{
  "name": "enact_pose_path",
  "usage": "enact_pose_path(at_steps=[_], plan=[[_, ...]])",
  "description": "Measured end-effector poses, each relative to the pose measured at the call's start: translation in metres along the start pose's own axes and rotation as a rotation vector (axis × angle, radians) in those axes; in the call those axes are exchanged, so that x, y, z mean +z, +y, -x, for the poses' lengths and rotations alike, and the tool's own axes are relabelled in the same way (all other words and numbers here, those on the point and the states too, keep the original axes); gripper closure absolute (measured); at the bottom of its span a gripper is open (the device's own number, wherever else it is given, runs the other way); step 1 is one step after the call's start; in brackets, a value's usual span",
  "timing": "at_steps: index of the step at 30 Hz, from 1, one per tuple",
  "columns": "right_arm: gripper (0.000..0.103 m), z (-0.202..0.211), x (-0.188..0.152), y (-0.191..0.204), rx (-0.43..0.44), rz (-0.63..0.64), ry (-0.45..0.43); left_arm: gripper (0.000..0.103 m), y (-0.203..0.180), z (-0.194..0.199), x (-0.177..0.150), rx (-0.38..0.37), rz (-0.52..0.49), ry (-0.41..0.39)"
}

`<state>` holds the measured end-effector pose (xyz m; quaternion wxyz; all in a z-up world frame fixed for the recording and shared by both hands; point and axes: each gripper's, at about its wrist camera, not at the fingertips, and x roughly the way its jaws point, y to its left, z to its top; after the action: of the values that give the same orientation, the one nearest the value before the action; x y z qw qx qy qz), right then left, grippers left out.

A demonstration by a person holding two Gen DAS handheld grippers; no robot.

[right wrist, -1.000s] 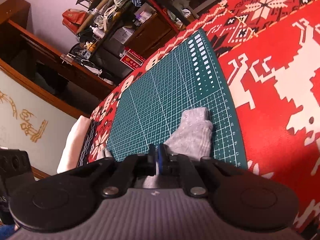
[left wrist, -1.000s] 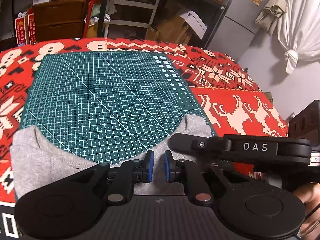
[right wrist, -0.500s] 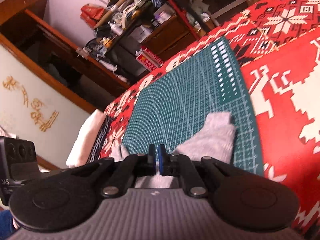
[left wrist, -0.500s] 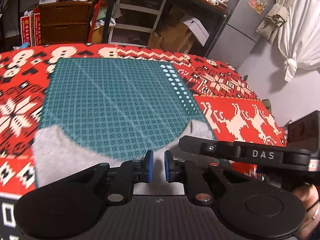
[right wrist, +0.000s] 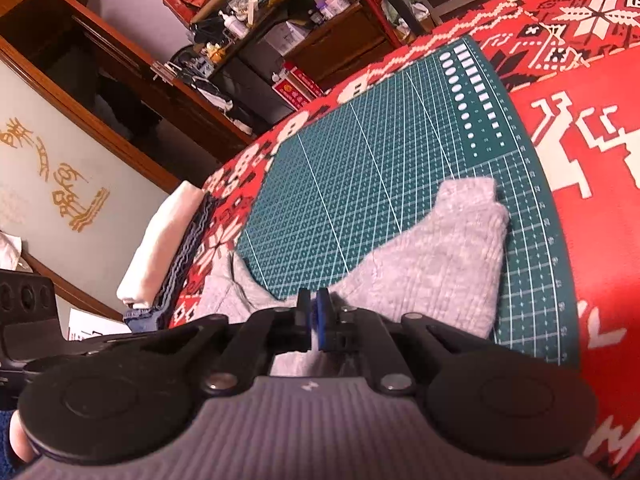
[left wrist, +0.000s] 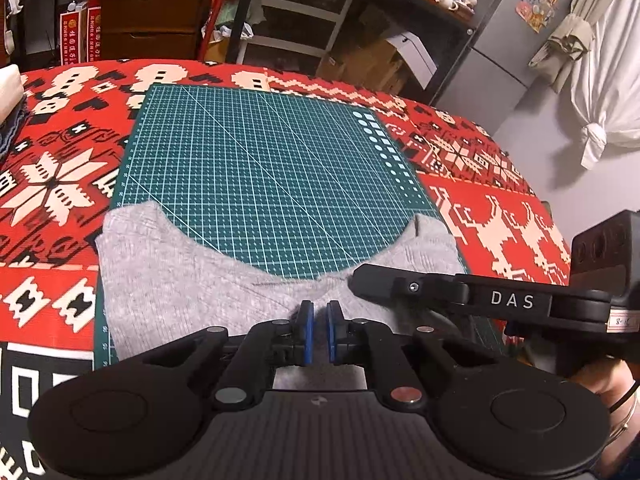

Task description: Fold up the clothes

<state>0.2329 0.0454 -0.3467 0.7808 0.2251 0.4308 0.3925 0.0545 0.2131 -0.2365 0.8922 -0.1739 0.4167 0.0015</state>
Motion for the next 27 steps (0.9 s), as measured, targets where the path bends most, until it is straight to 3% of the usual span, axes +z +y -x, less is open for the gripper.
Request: enact_pose_path(at_steps=[8, 11, 13, 17, 21, 25, 27], plan=[[0.097, 0.024, 0.002, 0.010, 0.004, 0.084, -0.044, 0.095, 0.006, 0.020, 0.006, 0.024, -0.006, -0.047], [0.092, 0.037, -0.002, 0.018, -0.028, 0.149, -0.045, 0.095, 0.012, 0.031, 0.006, 0.044, -0.009, -0.057], [0.080, 0.045, -0.006, 0.024, -0.057, 0.197, -0.045, 0.094, 0.017, 0.039, 0.005, 0.061, -0.009, -0.063], [0.074, 0.056, -0.018, 0.041, -0.109, 0.299, -0.026, 0.072, 0.025, 0.058, -0.001, 0.073, -0.025, -0.079], [0.043, 0.066, -0.033, 0.061, -0.165, 0.359, -0.020, 0.063, 0.032, 0.073, -0.005, 0.066, -0.055, -0.097], [0.013, 0.074, -0.046, 0.081, -0.227, 0.419, -0.044, 0.042, 0.040, 0.079, -0.007, 0.085, -0.102, -0.134], [0.011, 0.075, -0.048, 0.090, -0.253, 0.445, -0.051, 0.038, 0.043, 0.080, -0.008, 0.092, -0.123, -0.148]])
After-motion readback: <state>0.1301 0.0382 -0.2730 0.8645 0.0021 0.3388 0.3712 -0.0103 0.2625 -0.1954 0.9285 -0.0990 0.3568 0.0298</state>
